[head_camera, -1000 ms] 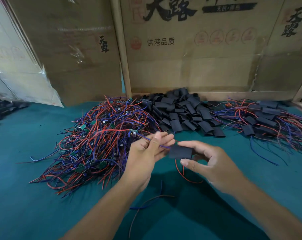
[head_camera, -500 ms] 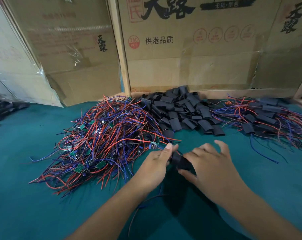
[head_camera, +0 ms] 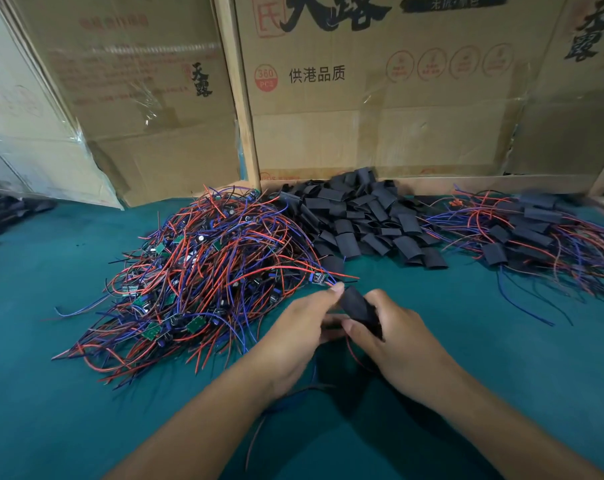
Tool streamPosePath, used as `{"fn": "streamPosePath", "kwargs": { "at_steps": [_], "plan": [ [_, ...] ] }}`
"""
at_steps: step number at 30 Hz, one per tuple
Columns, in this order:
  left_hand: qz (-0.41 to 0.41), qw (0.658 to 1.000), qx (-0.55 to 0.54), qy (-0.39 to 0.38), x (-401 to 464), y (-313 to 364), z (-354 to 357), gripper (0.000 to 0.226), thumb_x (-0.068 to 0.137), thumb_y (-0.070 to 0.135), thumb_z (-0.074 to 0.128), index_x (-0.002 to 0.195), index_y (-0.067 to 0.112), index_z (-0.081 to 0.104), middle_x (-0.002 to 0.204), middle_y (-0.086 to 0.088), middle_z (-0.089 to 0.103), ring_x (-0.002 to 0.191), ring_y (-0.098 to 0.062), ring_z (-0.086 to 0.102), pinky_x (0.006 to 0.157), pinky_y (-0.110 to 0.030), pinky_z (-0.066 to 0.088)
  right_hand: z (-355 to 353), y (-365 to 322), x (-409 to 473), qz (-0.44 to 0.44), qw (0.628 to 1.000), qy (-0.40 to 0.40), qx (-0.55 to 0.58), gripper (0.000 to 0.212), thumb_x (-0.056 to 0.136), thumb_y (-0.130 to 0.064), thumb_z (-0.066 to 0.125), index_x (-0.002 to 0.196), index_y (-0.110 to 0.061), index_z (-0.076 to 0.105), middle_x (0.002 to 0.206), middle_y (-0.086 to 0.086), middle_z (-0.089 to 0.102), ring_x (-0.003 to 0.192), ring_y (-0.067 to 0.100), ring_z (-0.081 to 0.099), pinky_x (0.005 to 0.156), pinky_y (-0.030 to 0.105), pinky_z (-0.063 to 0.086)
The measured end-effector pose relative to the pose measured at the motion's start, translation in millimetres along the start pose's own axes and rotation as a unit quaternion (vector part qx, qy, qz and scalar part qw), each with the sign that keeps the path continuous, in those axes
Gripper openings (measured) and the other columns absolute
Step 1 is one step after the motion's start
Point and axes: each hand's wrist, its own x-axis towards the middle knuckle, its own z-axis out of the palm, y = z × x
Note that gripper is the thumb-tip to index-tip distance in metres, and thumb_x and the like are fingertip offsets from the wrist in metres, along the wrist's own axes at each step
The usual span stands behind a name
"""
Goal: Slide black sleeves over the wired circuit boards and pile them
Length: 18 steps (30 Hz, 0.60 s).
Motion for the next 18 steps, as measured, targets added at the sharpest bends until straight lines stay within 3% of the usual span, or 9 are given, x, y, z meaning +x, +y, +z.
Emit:
{"fn": "streamPosePath", "kwargs": {
  "at_steps": [3, 5, 7, 9, 12, 15, 18],
  "plan": [
    [-0.055, 0.981, -0.183, 0.030, 5.3, 5.8, -10.2, 0.040, 0.090, 0.042, 0.060, 0.106, 0.006, 0.068, 0.100, -0.011, 0.073, 0.079, -0.017, 0.069, 0.081, -0.034, 0.058, -2.0, 2.3, 0.7, -0.007, 1.000, -0.002, 0.009, 0.027, 0.091, -0.044, 0.060, 0.095, -0.018, 0.050, 0.077, -0.004, 0.062, 0.072, 0.007, 0.054, 0.064, 0.021, 0.042],
    [-0.012, 0.975, -0.221, 0.038, 8.0, 7.5, -16.6, 0.029, 0.092, 0.034, 0.059, 0.108, 0.010, 0.062, 0.107, -0.014, 0.070, 0.082, -0.019, 0.068, 0.079, -0.032, 0.058, -4.9, 3.4, 1.3, -0.010, 1.000, -0.004, 0.002, 0.028, 0.091, -0.046, 0.060, 0.093, -0.020, 0.049, 0.076, -0.004, 0.060, 0.072, 0.008, 0.052, 0.066, 0.022, 0.042],
    [0.055, 0.980, -0.185, 0.055, 8.3, 6.9, -19.1, 0.022, 0.092, 0.027, 0.059, 0.105, 0.011, 0.066, 0.103, -0.014, 0.066, 0.080, -0.016, 0.065, 0.074, -0.026, 0.055, -7.8, 4.1, 0.5, -0.013, 0.999, -0.013, -0.028, 0.028, 0.092, -0.048, 0.058, 0.091, -0.023, 0.044, 0.074, -0.008, 0.056, 0.071, 0.007, 0.051, 0.064, 0.023, 0.040],
    [0.105, 0.985, -0.115, 0.070, 7.7, 5.4, -18.7, 0.021, 0.086, 0.027, 0.063, 0.097, 0.010, 0.070, 0.097, -0.006, 0.068, 0.076, -0.011, 0.062, 0.071, -0.022, 0.052, -10.4, 2.7, -1.2, -0.023, 0.990, -0.019, -0.139, 0.031, 0.094, -0.052, 0.051, 0.091, -0.026, 0.035, 0.081, -0.012, 0.053, 0.078, 0.010, 0.052, 0.065, 0.028, 0.037],
    [0.123, 0.986, -0.061, 0.089, 8.0, 0.5, -16.7, 0.025, 0.078, 0.028, 0.069, 0.090, 0.006, 0.070, 0.094, -0.004, 0.070, 0.071, -0.009, 0.060, 0.071, -0.022, 0.052, -14.6, -2.5, -1.9, -0.046, 0.945, 0.013, -0.324, 0.030, 0.096, -0.059, 0.038, 0.099, -0.029, 0.035, 0.104, -0.011, 0.058, 0.103, 0.019, 0.055, 0.085, 0.035, 0.037],
    [0.122, 0.986, -0.075, 0.089, 8.3, -3.2, -13.5, 0.038, 0.073, 0.026, 0.073, 0.096, -0.003, 0.068, 0.082, -0.003, 0.068, 0.069, -0.010, 0.061, 0.072, -0.022, 0.054, -18.0, -5.8, -0.6, -0.057, 0.934, 0.024, -0.351, 0.035, 0.097, -0.061, 0.035, 0.110, -0.029, 0.044, 0.107, -0.011, 0.060, 0.105, 0.015, 0.055, 0.093, 0.034, 0.033],
    [0.124, 0.987, -0.074, 0.074, 7.8, -4.7, -12.2, 0.036, 0.071, 0.026, 0.076, 0.093, -0.001, 0.069, 0.079, -0.003, 0.066, 0.069, -0.012, 0.060, 0.071, -0.022, 0.054, -18.4, -6.3, -1.2, -0.064, 0.938, 0.021, -0.341, 0.036, 0.097, -0.061, 0.036, 0.111, -0.029, 0.047, 0.100, -0.011, 0.062, 0.100, 0.014, 0.056, 0.099, 0.032, 0.029]
  ]
}}
